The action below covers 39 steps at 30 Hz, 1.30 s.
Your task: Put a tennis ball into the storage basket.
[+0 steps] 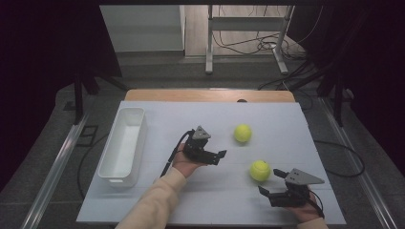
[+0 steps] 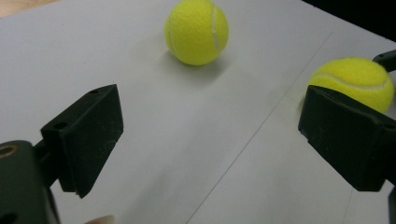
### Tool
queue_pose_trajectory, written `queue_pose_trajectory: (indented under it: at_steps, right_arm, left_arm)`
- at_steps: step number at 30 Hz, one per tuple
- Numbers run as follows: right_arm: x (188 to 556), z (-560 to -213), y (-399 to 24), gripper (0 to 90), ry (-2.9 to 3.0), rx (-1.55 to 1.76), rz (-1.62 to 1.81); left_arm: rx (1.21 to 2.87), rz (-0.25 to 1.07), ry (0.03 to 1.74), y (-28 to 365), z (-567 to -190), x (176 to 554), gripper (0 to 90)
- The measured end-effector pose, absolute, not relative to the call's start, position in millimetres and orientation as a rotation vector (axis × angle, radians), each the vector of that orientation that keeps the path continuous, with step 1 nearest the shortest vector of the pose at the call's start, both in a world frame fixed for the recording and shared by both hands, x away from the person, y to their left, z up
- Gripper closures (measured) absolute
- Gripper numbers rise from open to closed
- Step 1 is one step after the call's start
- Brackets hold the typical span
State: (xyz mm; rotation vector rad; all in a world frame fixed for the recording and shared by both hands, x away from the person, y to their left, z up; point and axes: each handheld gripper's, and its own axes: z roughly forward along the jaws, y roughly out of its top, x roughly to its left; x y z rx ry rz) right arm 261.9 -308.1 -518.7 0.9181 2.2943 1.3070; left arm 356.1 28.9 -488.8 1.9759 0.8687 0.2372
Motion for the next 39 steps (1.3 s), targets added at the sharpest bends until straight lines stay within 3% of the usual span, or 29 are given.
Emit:
queue_pose_trajectory:
  at_steps: [39]
  right_arm:
    - [263.7,-519.4,-308.3,11.8,2.291,0.933,1.316]
  left_arm:
    - [2.032,0.229,0.874,-1.4,-492.6,398.6,7.6]
